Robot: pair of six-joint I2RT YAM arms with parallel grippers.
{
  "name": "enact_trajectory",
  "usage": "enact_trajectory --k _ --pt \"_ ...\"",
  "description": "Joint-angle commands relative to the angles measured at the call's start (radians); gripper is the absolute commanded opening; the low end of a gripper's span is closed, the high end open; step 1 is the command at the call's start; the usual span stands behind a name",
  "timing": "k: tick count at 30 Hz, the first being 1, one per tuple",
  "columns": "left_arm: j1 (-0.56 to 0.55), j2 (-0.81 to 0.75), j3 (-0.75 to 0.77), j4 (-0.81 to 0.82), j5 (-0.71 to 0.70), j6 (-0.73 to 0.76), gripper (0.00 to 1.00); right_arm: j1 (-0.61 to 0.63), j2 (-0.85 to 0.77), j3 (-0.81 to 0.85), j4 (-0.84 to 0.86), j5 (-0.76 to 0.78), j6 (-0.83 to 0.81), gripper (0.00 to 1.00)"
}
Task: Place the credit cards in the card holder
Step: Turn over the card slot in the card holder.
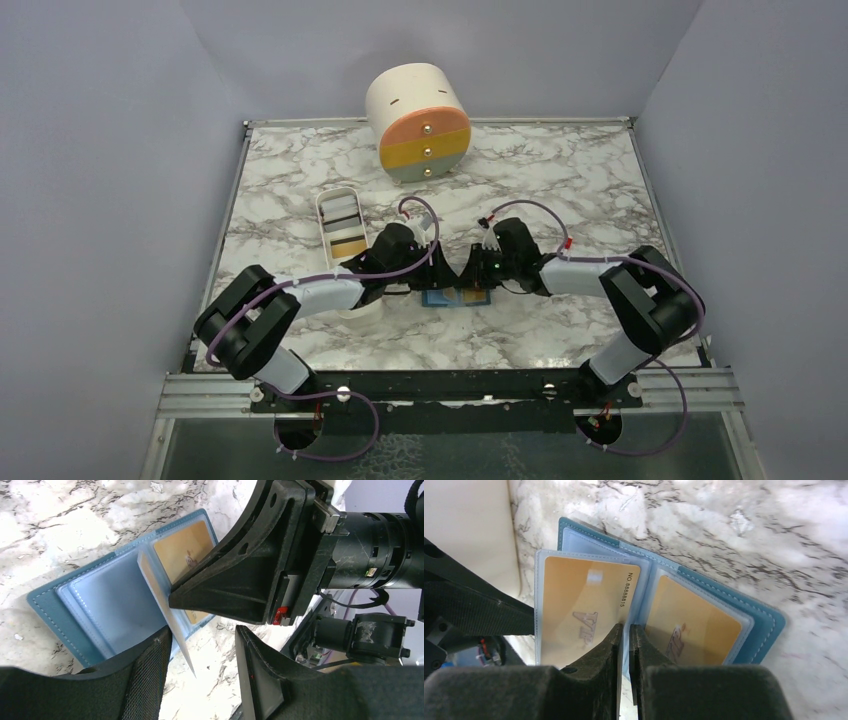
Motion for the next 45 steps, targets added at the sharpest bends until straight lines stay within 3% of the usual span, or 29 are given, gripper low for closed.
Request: enact_trajectory --k 1,11,14,24,39,45 --pt "-0.008 0.014 0.02 0.061 0.054 -0.036 0.52 0.002 -0.064 -0.003 -0.107 0.137 -0.087 0.11" --pt "-0.018 0.055 0.051 0.088 0.07 -0.055 0.52 0.001 -0.11 -0.015 -0.142 0.179 -0.089 0.11" --pt "-0.023 0.066 0.062 0.09 0.068 -0.058 0.52 0.001 -0.123 -0.006 -0.171 0.182 -0.095 0.15" --pt "-0.042 0.147 0.15 0.097 0.07 -0.061 0.52 -0.005 -0.261 0.067 -0.402 0.427 -0.138 0.18" --pt "-0.052 0.224 0.199 0.097 0.015 -0.01 0.52 -0.028 -0.283 0.108 -0.498 0.528 -0.16 0.24" --pt "-0.035 0.154 0.259 -0.081 -0.045 0.126 0.52 -0.028 -0.347 0.104 -0.506 0.48 -0.166 0.28"
